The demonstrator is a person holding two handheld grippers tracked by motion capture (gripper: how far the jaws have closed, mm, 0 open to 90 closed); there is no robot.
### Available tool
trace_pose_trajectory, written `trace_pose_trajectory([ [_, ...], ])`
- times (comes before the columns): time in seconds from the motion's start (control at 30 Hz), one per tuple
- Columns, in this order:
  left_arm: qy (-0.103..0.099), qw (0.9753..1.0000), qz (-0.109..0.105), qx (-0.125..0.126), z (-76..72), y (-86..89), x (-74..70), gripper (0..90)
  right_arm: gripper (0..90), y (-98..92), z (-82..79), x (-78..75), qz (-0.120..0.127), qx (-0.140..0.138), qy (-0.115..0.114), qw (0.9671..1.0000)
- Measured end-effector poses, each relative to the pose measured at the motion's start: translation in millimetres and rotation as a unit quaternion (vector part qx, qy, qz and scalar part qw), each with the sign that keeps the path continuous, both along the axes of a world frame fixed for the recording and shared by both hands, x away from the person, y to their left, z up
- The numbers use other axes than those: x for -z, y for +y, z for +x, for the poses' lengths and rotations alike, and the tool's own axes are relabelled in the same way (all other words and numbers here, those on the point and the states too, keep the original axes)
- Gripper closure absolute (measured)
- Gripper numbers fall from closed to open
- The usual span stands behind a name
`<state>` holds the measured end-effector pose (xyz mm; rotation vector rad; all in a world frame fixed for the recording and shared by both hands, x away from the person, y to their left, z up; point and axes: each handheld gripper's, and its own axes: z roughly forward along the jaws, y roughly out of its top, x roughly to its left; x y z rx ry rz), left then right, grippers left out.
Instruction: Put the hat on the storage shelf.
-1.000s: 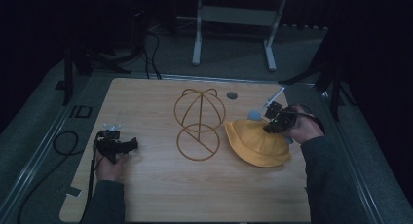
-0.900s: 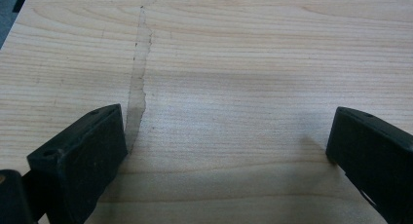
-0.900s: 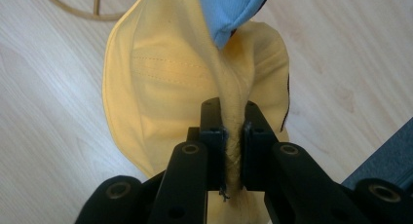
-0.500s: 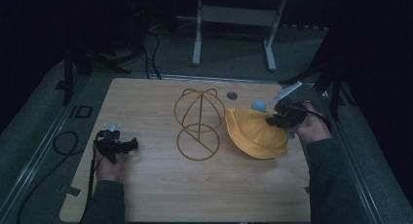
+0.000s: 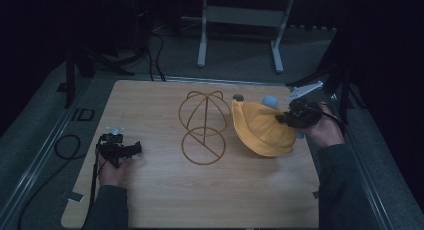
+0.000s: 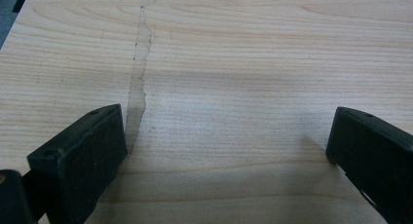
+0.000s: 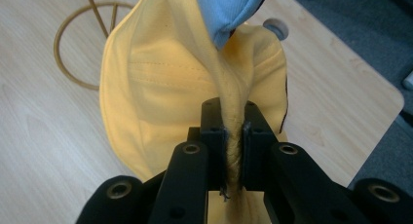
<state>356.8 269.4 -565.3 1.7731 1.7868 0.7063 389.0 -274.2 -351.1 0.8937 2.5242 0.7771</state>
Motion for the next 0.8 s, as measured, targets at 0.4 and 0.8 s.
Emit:
trace_pose_trajectory([
  [0.4, 0.0, 1.0, 0.0, 0.0, 0.0, 0.0, 0.0, 1.1, 83.4, -7.9, -6.4, -11.7, 0.042, 0.002, -0.024, 0.9988],
  [0.8, 0.0, 1.0, 0.0, 0.0, 0.0, 0.0, 0.0, 1.1, 83.4, -8.5, -11.8, -23.1, 0.082, -0.012, -0.041, 0.9958],
])
